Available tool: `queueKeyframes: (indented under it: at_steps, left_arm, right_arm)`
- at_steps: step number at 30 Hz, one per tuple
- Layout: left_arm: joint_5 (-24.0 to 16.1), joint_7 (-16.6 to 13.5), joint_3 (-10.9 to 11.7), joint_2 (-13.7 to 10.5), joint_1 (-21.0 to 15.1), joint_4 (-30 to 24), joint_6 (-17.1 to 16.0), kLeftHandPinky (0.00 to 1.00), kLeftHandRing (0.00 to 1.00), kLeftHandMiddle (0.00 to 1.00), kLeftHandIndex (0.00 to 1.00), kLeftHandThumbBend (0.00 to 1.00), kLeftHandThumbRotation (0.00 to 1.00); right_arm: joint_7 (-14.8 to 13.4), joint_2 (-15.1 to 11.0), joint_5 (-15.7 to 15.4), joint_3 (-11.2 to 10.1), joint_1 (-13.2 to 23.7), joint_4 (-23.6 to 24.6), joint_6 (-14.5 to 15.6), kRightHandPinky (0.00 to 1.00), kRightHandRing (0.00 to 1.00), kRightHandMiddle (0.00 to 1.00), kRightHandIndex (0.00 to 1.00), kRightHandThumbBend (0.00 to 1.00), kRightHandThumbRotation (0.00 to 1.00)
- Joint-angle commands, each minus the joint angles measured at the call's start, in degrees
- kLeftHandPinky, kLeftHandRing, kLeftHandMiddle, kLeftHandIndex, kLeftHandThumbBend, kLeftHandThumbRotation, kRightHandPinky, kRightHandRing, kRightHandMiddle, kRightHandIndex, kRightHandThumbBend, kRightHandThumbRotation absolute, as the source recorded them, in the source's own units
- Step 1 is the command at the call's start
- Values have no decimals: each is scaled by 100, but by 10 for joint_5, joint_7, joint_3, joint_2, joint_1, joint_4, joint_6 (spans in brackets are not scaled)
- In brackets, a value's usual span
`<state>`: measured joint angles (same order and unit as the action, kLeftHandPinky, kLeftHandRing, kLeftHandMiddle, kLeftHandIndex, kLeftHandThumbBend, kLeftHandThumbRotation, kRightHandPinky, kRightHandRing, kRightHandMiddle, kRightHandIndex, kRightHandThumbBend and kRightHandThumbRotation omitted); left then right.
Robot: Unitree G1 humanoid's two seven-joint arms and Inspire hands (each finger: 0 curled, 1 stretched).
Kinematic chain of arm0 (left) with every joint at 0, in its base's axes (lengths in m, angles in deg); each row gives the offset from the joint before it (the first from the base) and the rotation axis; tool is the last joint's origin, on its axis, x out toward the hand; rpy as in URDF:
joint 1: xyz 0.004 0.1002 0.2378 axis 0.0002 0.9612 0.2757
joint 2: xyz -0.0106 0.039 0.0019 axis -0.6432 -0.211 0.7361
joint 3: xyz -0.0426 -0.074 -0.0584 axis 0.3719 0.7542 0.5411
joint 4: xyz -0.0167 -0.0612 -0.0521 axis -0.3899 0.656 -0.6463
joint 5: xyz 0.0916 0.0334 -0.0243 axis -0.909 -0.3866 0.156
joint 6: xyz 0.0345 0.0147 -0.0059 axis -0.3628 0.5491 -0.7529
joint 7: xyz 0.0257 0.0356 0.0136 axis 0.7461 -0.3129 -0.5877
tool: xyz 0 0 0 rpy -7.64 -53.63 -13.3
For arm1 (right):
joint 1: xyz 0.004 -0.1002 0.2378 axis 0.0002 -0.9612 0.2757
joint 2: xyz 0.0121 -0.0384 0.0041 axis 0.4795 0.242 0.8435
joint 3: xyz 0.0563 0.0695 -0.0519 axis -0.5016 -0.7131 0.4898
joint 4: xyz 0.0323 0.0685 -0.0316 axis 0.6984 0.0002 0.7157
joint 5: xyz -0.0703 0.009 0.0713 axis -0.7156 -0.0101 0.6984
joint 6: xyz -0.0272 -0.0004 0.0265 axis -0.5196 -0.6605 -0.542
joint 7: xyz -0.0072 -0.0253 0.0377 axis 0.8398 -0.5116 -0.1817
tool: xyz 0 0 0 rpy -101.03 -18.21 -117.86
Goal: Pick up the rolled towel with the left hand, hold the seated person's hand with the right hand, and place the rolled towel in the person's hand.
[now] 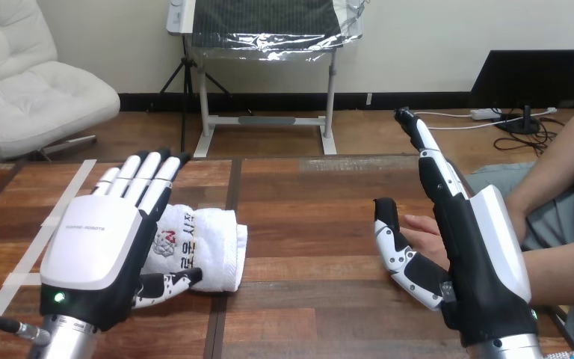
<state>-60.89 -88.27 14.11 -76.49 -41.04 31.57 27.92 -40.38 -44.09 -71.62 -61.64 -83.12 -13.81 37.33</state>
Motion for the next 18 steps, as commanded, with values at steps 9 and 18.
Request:
queueKeyframes:
  at_steps: [9, 18]
  left_arm:
    - [-60, 4, 4, -4, -39, -15, 57, 95, 98, 97, 96, 84, 29]
    - [-65, 58, 1, -22, -53, -14, 73, 97, 100, 99, 96, 87, 30]
  right_arm:
    - [-1, -3, -7, -3, 38, 18, -1, 100, 97, 98, 98, 0, 0]
    - [0, -3, -4, -1, 43, 13, -4, 100, 97, 97, 98, 0, 0]
